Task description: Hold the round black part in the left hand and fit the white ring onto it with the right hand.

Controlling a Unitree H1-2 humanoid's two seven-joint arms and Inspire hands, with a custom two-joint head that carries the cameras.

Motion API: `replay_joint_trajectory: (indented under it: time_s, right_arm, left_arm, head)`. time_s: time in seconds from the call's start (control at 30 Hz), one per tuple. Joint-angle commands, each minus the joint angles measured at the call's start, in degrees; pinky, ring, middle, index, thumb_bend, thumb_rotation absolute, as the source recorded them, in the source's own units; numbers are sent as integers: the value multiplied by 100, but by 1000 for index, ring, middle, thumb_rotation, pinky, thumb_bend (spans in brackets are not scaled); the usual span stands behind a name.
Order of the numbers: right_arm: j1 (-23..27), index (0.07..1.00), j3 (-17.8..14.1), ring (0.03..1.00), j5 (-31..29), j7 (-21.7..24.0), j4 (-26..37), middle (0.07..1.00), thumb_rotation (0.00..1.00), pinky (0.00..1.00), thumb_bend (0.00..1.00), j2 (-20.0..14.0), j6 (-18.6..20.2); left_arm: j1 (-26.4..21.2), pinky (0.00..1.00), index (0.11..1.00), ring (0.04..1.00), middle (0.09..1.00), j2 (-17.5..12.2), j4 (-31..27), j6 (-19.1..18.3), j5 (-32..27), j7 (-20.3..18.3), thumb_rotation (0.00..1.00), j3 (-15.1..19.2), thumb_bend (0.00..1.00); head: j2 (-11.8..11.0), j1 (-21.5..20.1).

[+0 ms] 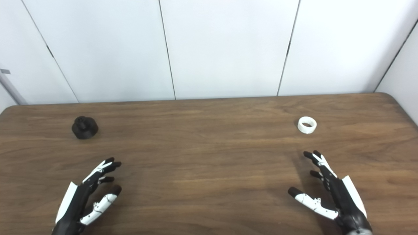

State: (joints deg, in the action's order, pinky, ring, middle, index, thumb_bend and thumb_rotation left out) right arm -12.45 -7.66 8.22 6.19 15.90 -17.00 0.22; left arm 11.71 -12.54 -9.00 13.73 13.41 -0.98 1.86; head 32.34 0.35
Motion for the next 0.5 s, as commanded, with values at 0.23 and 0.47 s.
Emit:
replay_joint_trajectory:
  time_s: [0.23, 0.47]
  right_arm:
    - [67, 885, -76, 965, -31, -28, 108, 997, 475, 862, 609, -149, -149]
    - [40, 893, -129, 977, -143, 27, 96, 1000, 495, 896, 600, -209, -167]
  left_arm:
    - [12, 783, 813, 886, 936, 56, -27, -54, 79, 24, 675, -45, 695]
    - [21, 816, 814, 899, 939, 114, -126, -125, 169, 16, 687, -94, 704]
  head:
    - [-3, 150]
    - [15, 414]
